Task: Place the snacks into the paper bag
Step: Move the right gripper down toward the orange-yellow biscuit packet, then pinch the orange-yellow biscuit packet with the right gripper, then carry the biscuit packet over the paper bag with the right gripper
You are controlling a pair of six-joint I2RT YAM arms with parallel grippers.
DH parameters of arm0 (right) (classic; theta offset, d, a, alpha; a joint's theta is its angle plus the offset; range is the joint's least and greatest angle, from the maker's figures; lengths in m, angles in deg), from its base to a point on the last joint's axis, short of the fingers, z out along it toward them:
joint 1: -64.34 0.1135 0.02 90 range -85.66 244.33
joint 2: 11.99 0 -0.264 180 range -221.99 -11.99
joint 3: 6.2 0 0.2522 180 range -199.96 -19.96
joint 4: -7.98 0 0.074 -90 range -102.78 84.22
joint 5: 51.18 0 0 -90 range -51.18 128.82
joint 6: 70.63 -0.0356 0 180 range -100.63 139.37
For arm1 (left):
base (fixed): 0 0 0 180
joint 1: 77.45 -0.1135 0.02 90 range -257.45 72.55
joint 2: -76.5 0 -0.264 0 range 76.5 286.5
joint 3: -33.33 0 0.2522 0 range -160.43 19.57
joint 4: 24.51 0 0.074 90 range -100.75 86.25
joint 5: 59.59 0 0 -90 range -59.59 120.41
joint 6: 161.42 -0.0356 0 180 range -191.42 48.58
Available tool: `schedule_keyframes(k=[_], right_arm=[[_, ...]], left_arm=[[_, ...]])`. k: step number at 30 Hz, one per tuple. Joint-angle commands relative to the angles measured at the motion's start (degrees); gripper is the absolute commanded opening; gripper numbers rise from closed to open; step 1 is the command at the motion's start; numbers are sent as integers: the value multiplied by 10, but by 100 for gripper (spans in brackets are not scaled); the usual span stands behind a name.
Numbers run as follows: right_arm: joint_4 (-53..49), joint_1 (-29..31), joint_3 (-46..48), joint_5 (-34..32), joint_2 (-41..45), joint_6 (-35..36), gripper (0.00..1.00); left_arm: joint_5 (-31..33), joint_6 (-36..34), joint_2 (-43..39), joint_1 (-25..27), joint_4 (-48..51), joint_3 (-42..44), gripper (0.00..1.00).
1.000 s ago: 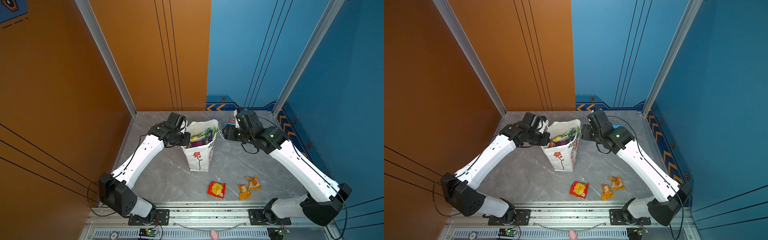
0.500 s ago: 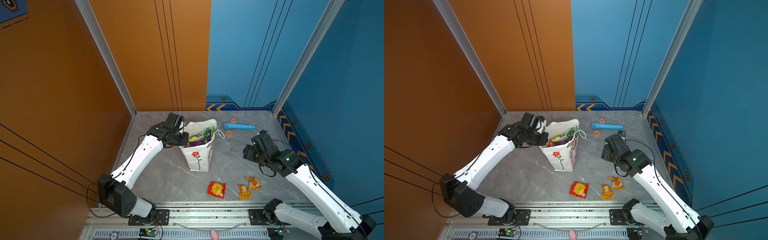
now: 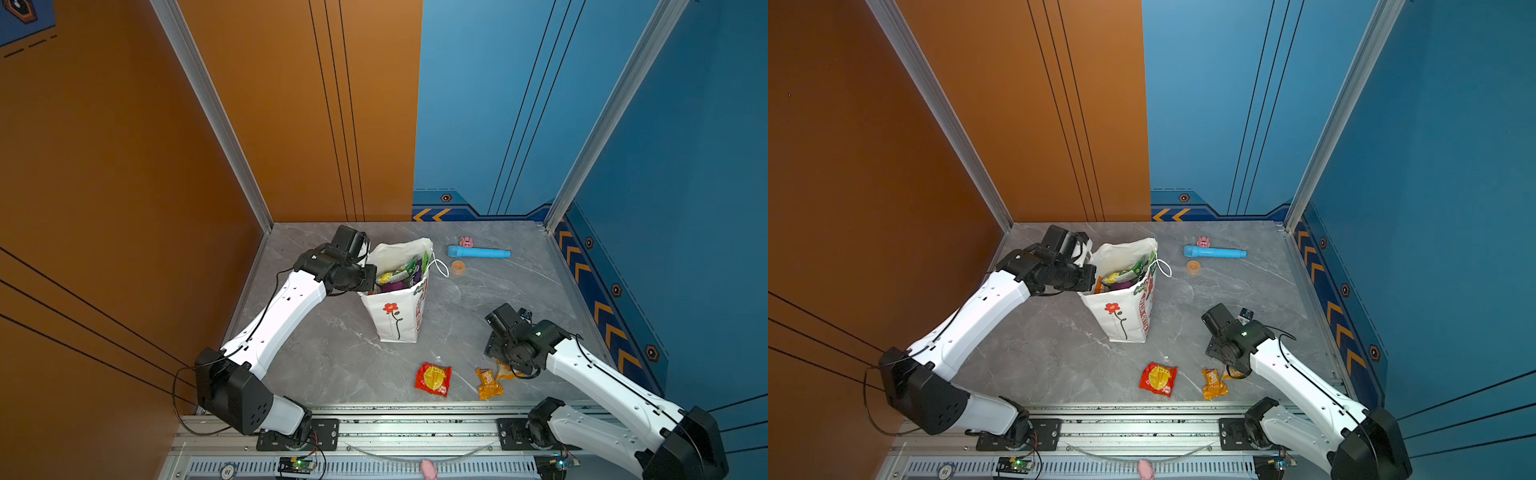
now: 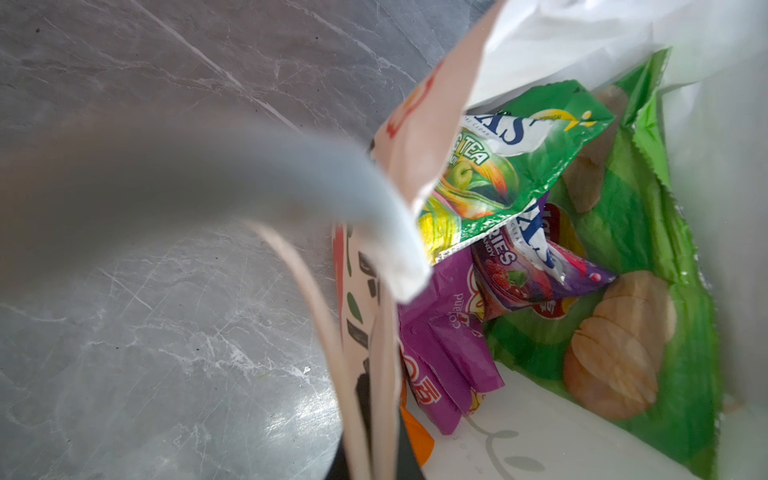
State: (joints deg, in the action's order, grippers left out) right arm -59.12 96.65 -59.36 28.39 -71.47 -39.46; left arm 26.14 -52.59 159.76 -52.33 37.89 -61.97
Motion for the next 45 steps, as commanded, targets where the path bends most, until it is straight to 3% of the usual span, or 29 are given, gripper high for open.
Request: schedule_keyframes(k=[1, 28, 35, 45], right_arm=[[23, 5, 18, 7, -14, -18, 69], [74, 7, 30, 21, -134, 29, 25], [68, -4, 18, 13, -118, 41, 8], [44, -29, -15, -16, -48, 56, 4]], left_arm=[[23, -13, -24, -6, -37, -1, 0], [35, -14, -29, -6, -37, 1, 0], [37, -15, -30, -5, -37, 1, 0], [37, -16, -28, -6, -36, 1, 0]])
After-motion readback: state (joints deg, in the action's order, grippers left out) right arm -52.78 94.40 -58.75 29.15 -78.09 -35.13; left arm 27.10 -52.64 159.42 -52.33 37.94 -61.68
